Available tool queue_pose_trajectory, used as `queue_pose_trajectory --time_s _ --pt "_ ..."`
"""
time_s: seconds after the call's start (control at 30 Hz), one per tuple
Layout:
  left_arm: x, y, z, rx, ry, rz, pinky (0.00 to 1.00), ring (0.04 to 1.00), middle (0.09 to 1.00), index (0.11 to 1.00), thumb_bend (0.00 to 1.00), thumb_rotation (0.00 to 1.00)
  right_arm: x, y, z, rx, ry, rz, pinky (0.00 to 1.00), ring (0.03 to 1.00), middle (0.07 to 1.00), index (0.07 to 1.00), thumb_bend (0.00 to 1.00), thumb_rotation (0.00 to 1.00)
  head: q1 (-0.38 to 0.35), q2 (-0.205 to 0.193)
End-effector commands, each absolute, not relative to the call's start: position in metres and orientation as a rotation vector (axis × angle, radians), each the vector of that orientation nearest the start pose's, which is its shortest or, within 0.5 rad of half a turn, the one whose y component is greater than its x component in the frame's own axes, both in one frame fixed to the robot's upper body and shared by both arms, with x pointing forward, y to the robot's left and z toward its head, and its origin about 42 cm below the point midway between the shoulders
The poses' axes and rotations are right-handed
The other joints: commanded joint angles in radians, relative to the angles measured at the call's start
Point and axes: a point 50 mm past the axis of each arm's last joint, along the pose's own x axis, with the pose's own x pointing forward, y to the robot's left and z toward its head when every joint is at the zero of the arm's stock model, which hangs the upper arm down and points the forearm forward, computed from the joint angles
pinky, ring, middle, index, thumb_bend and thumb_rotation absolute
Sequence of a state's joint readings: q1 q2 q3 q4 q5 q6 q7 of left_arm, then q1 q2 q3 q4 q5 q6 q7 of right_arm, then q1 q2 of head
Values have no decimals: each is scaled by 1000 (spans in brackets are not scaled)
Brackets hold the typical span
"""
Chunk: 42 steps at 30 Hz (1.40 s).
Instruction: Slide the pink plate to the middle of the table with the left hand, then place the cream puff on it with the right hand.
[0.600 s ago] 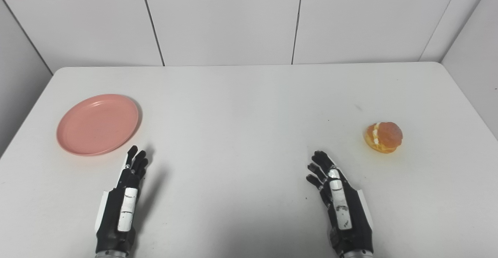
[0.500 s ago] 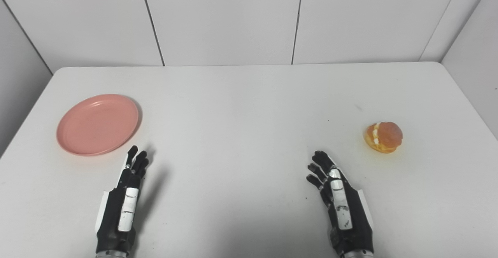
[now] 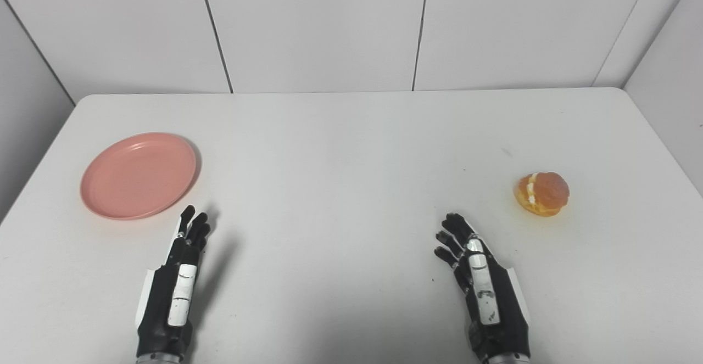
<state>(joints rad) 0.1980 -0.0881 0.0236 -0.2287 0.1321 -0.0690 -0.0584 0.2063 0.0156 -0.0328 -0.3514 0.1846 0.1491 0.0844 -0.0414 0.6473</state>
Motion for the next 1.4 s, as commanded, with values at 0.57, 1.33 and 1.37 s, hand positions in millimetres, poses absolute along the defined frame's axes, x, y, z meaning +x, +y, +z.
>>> queue_pose_trajectory --time_s 0.57,1.33,1.37 --pt "204 202 103 75 -17 -20 1000 963 963 970 697 945 203 -234 124 155 45 27 868 875 891 858 707 911 10 1" --pt "206 184 97 106 -14 -31 996 948 951 967 709 973 207 -248 112 145 49 23 871 875 891 855 704 928 134 -79" --pt "205 183 96 112 -13 -31 991 945 950 966 715 978 207 -249 111 144 48 21 872 876 893 858 699 933 137 -83"
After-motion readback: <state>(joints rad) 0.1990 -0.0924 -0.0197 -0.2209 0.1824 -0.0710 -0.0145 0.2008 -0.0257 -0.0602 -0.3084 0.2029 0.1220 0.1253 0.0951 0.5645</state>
